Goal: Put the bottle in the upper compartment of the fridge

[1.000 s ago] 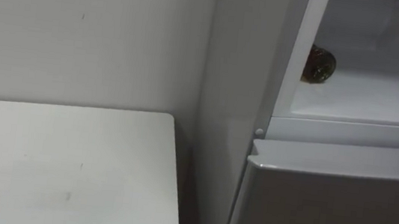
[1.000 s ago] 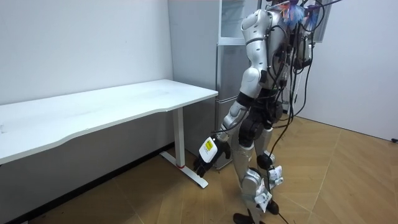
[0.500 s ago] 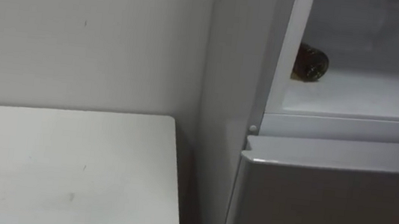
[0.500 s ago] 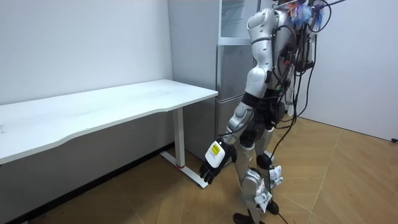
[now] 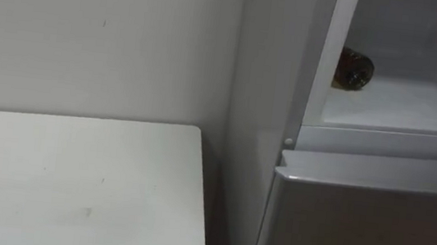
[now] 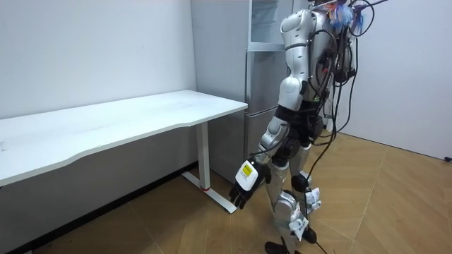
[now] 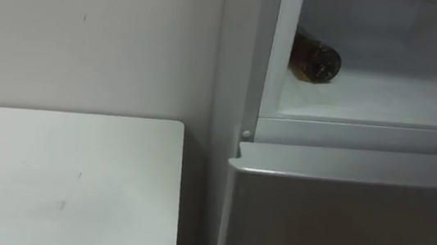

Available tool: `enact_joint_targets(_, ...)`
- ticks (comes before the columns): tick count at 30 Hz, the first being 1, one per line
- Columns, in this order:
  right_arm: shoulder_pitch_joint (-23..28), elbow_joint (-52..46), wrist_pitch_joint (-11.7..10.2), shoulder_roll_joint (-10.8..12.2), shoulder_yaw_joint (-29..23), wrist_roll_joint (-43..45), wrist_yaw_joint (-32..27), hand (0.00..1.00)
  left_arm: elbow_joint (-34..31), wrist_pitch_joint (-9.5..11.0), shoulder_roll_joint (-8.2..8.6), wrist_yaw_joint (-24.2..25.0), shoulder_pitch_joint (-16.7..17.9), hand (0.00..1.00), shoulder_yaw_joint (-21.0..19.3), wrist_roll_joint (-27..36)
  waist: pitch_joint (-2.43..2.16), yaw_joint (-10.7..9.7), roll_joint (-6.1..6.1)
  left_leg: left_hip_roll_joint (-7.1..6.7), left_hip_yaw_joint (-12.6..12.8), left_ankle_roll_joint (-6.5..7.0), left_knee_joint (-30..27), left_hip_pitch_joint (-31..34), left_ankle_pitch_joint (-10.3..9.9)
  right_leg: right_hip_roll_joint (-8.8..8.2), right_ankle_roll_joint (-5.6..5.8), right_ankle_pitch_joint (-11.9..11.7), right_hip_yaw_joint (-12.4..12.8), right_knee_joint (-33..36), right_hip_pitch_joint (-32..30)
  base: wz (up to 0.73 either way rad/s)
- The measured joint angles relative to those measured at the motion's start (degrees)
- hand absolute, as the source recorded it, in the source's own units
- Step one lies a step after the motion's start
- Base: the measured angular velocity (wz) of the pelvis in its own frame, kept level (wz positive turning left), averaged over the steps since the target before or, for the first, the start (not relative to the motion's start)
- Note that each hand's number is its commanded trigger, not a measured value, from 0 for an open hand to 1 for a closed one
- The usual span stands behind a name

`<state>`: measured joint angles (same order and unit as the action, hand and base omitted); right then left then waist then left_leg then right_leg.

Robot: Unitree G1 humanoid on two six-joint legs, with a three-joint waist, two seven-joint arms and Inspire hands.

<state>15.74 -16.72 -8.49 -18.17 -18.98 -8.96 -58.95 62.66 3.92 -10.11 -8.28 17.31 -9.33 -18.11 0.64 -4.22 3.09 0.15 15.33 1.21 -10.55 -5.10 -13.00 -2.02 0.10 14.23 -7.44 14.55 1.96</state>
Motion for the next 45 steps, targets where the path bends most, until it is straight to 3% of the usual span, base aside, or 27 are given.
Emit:
enact_joint_targets(6,0.03,-1.37,-0.26,-0.01,4.27,5.77,3.9,0.0,0.18,0.38,-0.22,-0.1,-1.1,0.0,3.91,0.01,-0.09,1.53,-0.15,0.02,-0.24,-0.02,-0.03,0.4,-0.01,-0.02,-0.05,-0.04,-0.47,0.0,0.02,0.02)
enact_joint_targets(12,-0.41,-2.46,-0.44,-0.06,5.65,9.03,6.8,0.0,1.64,1.06,-0.41,-0.09,-2.09,0.0,5.08,0.04,-0.27,3.02,-0.42,0.08,-0.52,-0.03,-0.18,0.35,-0.01,-0.01,-0.13,-0.09,-0.58,0.09,0.16,0.0)
enact_joint_targets(30,-0.97,-5.19,-0.9,-0.96,6.63,15.3,15.45,0.0,1.68,1.06,-0.42,0.12,-2.21,0.0,5.24,-0.05,-0.44,3.43,-0.73,0.47,-0.48,-0.08,-0.81,0.74,-0.04,0.1,-0.48,-0.3,-0.94,0.41,0.43,0.0)
enact_joint_targets(33,-1.51,-5.19,-0.89,-0.96,7.29,16.39,16.73,0.0,1.68,1.06,-0.56,0.12,-2.4,0.0,5.64,0.07,-0.3,3.46,-0.69,0.55,-0.49,-0.1,-0.84,0.75,-0.03,0.18,-0.61,-0.41,-0.92,0.46,0.41,0.0)
enact_joint_targets(40,-2.49,-5.22,-0.2,-0.71,9.41,16.3,17.22,0.0,1.49,1.01,-1.64,1.42,-2.78,0.0,8.77,-0.12,-0.22,3.69,-0.44,0.66,-0.45,-0.38,-0.78,0.33,0.16,0.42,-0.74,-0.48,-0.64,0.18,0.83,-0.01)
enact_joint_targets(45,-2.68,-5.21,-0.16,0.25,11.15,16.58,15.85,0.0,1.45,0.91,-1.94,1.73,-3.08,0.0,10.86,-0.41,-0.26,5.01,-0.17,0.88,-0.68,-0.51,-0.81,0.28,0.24,0.63,-1.07,-0.72,-0.61,-0.33,0.9,-0.04)
